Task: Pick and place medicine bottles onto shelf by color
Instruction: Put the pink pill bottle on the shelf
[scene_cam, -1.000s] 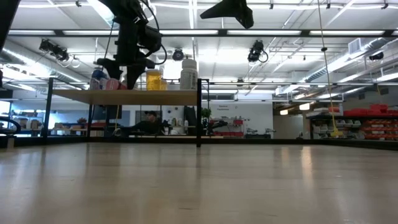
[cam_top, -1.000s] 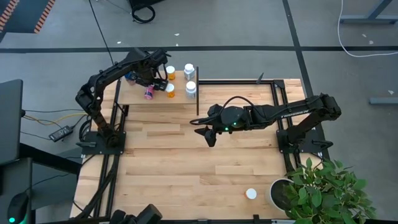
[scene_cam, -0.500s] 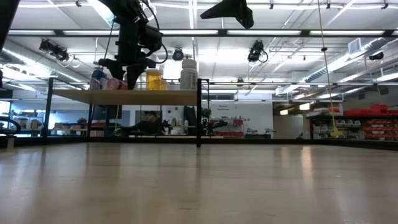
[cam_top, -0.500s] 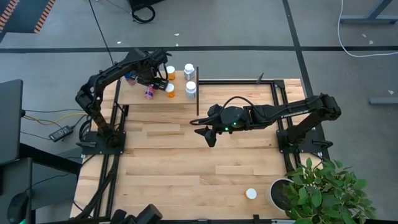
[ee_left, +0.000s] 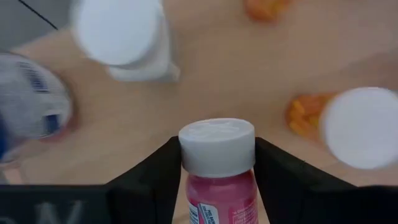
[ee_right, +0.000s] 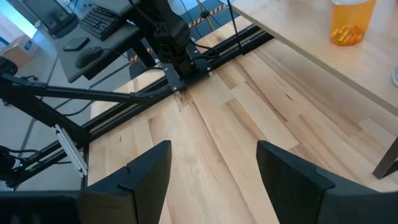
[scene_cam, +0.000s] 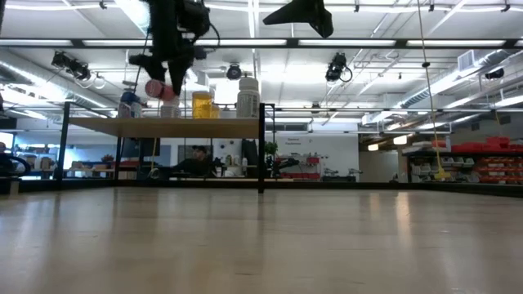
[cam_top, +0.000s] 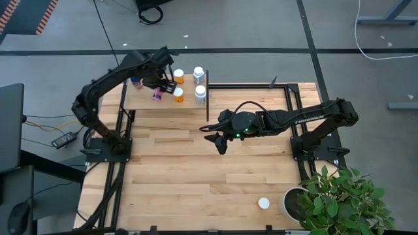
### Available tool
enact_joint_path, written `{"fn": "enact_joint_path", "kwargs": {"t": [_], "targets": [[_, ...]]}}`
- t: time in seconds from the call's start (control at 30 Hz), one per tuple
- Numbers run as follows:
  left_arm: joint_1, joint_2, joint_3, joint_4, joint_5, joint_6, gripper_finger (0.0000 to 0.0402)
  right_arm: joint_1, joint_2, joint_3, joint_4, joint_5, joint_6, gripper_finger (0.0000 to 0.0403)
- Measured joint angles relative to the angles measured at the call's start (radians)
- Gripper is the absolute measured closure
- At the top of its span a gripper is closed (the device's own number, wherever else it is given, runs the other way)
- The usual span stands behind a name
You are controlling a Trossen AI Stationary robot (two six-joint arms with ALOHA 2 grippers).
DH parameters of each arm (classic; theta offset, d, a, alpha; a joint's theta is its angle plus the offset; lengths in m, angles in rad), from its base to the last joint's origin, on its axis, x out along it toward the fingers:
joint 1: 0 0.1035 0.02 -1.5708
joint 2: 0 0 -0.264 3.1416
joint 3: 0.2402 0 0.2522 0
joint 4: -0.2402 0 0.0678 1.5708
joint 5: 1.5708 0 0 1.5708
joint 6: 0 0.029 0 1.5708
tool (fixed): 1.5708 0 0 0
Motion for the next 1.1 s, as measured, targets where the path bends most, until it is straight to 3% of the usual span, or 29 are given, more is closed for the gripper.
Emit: {"fn": "enact_joint_path", "kwargs": {"t": [0.23,0.47,0.57,0.7,0.87,1.1], "targets": [[-0.110,-0.160,0.000,0.121,-0.240,-0.081,0.0213,0.000,0.000,0.000,0.000,-0.010,-0.002,0.0160],[-0.301,-0.246,-0.007,0.208,-0.681,-0.108,0.0216,0.000,0.000,0.000,-0.034,-0.027,-0.011,0.0160],[-0.388,-0.268,-0.068,0.208,-0.825,-0.205,0.0220,0.000,0.000,0.000,-0.051,-0.048,-0.012,0.0160],[-0.503,-0.316,-0.227,0.277,-0.923,-0.329,0.0218,0.000,0.000,0.000,-0.087,-0.062,-0.012,0.0160],[-0.624,-0.396,-0.431,0.447,-0.999,-0.335,0.0216,0.000,0.000,0.000,-0.122,-0.087,-0.016,0.0160],[-0.685,-0.535,-0.667,0.579,-1.114,-0.376,0.0220,0.000,0.000,0.000,-0.148,-0.102,-0.016,0.0160]]}}
